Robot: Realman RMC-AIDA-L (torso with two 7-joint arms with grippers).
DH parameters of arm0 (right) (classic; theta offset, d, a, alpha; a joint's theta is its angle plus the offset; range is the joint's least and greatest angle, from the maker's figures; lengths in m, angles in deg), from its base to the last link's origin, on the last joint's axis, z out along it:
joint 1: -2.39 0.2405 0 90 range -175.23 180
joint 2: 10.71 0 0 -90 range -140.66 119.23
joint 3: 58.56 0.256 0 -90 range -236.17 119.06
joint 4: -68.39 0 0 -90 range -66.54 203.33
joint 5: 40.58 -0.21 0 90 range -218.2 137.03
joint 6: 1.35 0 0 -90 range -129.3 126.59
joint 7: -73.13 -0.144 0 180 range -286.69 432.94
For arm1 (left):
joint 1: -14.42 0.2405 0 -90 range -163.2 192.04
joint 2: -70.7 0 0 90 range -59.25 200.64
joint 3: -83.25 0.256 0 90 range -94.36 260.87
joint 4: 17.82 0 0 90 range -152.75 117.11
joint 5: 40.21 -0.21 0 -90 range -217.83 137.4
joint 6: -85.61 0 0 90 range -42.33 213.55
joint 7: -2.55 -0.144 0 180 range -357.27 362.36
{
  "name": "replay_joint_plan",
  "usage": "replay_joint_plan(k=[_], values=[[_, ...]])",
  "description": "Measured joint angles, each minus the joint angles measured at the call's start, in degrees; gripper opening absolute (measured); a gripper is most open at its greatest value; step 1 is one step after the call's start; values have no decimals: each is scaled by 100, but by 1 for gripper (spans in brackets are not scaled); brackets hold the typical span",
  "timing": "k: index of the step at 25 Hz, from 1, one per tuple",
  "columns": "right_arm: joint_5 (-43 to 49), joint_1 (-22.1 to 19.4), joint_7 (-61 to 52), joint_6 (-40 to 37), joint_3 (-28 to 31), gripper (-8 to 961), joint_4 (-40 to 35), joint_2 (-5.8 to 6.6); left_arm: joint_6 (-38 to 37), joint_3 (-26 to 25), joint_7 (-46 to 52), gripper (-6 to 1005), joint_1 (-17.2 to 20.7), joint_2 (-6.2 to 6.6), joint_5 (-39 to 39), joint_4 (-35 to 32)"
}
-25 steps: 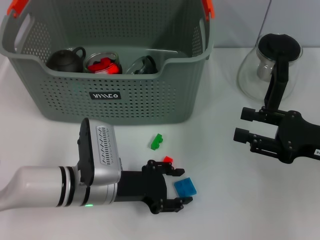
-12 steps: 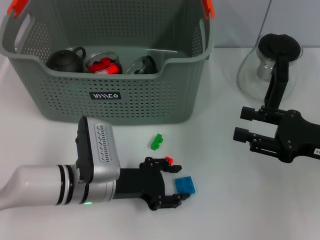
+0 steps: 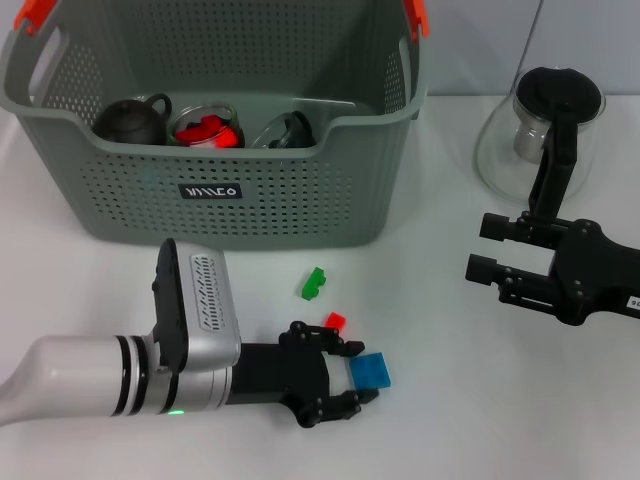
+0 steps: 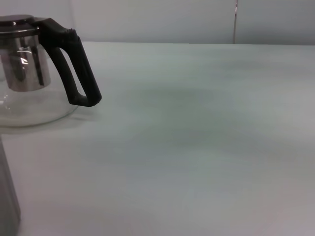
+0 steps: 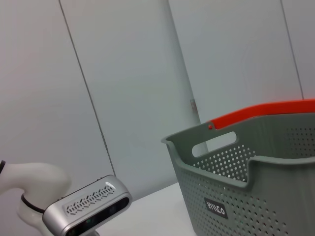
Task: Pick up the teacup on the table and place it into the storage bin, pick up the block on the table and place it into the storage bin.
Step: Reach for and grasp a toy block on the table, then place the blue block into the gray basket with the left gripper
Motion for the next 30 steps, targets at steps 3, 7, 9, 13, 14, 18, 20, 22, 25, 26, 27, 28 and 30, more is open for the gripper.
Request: replay_joint_plan(k=[3,7,9,13,14,18,20,22,25,26,27,28,30], values=[[9,9,0,1,0,674,0,0,5,-9,0,548,6,0,0,2],[11,6,0,-1,0,674,0,0,2,12,0,472,8,0,0,3],[10,1,0,-1,0,674,0,0,-11,15,0,449,9,0,0,-3],[6,-10,0,-3,0,674,0,0,-65,3,29,433,2,0,0,-40],[5,-11,0,-4,0,674,0,0,-88,-15,32,429,10,0,3,-54],[3,-16,0,-6,0,673,0,0,-374,-160,43,413,74,35,75,-134],[3,-22,0,-7,0,673,0,0,-607,-302,70,405,127,70,56,-219],[2,-29,0,-10,0,673,0,0,-1013,-440,197,405,228,156,-24,-378],[-8,-41,0,-14,0,673,0,0,-1844,-773,659,406,436,382,-175,-769],[-8,-42,0,-15,0,673,0,2,-2198,-1089,833,406,513,464,-230,-944],[-7,-42,1,-15,0,673,0,4,-2513,-1420,968,406,583,529,-274,-1097],[-5,-42,0,-15,0,673,0,6,-2809,-1765,1088,406,618,577,-284,-1228],[-5,-42,0,-16,0,673,0,9,-3361,-2573,1473,406,639,641,-261,-1548]])
